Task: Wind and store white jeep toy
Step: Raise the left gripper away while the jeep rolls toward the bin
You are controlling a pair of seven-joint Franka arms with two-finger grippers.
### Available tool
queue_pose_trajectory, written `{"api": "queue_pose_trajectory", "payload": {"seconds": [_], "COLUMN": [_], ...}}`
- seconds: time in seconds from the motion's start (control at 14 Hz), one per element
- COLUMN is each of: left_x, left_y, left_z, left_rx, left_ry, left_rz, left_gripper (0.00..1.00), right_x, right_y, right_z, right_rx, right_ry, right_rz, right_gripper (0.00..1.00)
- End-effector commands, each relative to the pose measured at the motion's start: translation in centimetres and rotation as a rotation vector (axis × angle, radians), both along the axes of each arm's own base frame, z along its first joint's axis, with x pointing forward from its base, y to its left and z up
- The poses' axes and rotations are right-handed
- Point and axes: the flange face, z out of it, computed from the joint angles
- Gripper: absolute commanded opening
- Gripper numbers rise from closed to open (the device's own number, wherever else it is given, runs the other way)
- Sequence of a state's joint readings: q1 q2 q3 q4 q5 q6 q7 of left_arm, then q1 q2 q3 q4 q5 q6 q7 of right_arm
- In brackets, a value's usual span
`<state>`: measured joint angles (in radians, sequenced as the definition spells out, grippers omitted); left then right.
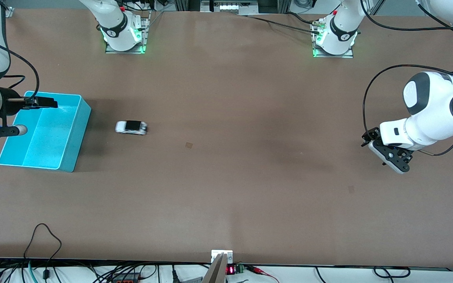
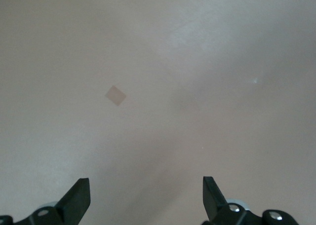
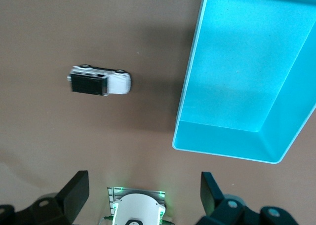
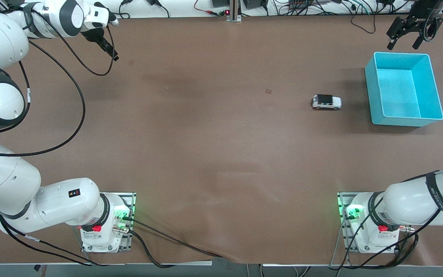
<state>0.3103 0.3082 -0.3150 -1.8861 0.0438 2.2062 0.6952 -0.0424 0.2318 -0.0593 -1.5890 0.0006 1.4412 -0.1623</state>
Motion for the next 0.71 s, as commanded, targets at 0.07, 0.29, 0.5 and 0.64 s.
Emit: {"api": "queue_pose_trajectory", "payload": {"seconds": [0.07,0.29,0.5,0.64], "left_x": [0.5,1.2,1.8,2.1], "left_y": [0.8,1.5,1.8,1.7], "left_z": [2.3,5.5,9.1,11.5], "left_rx": [-0.013,-0.009,-0.015,-0.023], "left_ry": [-0.002,0.048,0.02,-0.018], "left_rz": [0.226,0.434,0.553,0.667], "left_gripper": [1.0,1.0,1.0,1.0], "right_x": [0.1,0.1,0.1,0.1], "right_y": [-0.3,-0.2,-0.1,0.0], "right_z": [0.0,0.0,0.1,0.1], "right_rx": [0.019,0.02,0.02,0.02], "right_ry": [0.002,0.007,0.005,0.005], "right_rz": [-0.001,0.001,0.002,0.004], "right_gripper": [1.0,1.0,1.0,1.0]}}
